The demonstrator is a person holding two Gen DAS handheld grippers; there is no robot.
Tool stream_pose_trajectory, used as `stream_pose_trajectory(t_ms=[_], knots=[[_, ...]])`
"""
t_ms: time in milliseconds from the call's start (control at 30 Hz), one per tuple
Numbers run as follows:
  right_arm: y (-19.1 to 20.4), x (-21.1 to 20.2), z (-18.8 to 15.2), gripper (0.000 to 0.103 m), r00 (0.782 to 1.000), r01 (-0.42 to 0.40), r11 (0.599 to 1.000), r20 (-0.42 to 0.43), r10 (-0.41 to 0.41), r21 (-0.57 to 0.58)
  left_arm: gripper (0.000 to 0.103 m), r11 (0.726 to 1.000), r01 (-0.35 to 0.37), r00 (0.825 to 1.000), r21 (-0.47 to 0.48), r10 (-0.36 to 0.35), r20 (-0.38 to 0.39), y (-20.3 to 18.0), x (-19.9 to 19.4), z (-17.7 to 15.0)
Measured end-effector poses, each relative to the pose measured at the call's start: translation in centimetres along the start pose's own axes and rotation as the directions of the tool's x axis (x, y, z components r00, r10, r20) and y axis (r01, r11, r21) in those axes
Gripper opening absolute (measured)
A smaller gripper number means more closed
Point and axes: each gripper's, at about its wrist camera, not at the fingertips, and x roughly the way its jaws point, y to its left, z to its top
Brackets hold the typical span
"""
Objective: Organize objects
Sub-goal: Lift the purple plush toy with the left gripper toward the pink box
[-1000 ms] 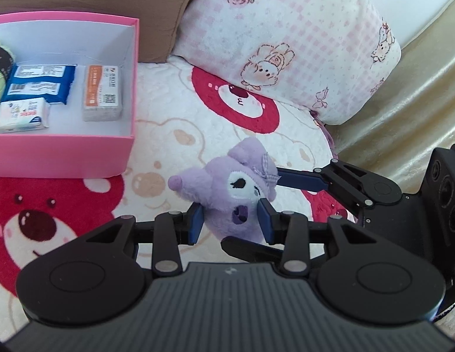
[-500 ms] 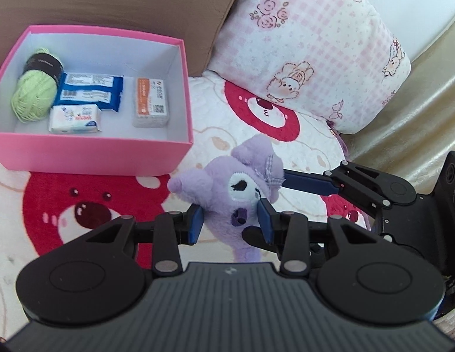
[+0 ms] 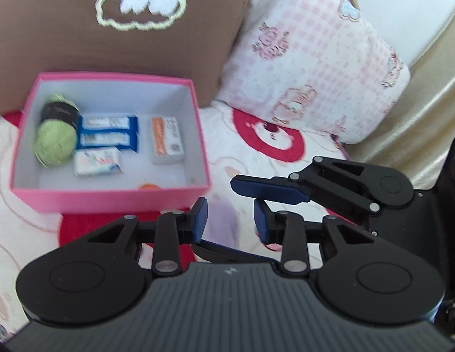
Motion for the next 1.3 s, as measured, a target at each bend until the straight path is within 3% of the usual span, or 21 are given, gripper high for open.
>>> stream_pose_trajectory(t_ms=[200,367,567,733,933,1133,1233,1300], knots=[[-3.0,2.5,-1.6,0.058,0.993,-0.079,0.991,-0.081,0.088,0.106,0.033,0.998,-0.048,0.999,-0.027,0.048,-0.018,2.7,1.2,-0.1],[-4.6,3.4,-5.5,0.073,0.969,-0.138,0.966,-0.17,0.177,0.219,0.034,0.996,-0.087,0.99,-0.029,0.083,-0.11,4.9,3.3,-2.8],[-5.1,5.0,-9.7,0.073,0.937,-0.098,0.946,-0.29,0.192,0.307,0.036,0.995,-0.08,0.972,-0.052,0.066,-0.226,6.6,7.1,-6.1],[-5.4,4.5,-12.4,0.074,0.913,-0.062,0.917,-0.349,0.211,0.393,0.037,0.998,-0.039,0.962,-0.048,0.025,-0.273,6.4,8.9,-7.7],[-5.7,4.3,-14.9,0.081,0.892,-0.01,0.842,-0.375,0.251,0.54,0.041,1.0,0.003,0.956,-0.014,-0.007,-0.295,5.7,10.1,-8.8],[-6.6,5.6,-18.0,0.082,0.851,0.098,0.714,-0.431,0.301,0.693,0.048,0.999,0.042,0.94,-0.02,-0.046,-0.338,5.2,12.5,-9.9],[-6.2,6.0,-19.0,0.088,0.84,0.12,0.696,-0.446,0.308,0.708,0.046,0.999,0.05,0.931,-0.021,-0.054,-0.36,5.2,13.7,-10.6],[-5.8,6.3,-19.3,0.09,0.828,0.127,0.711,-0.468,0.308,0.692,0.045,0.998,0.062,0.931,-0.016,-0.064,-0.358,5.0,14.1,-11.1]])
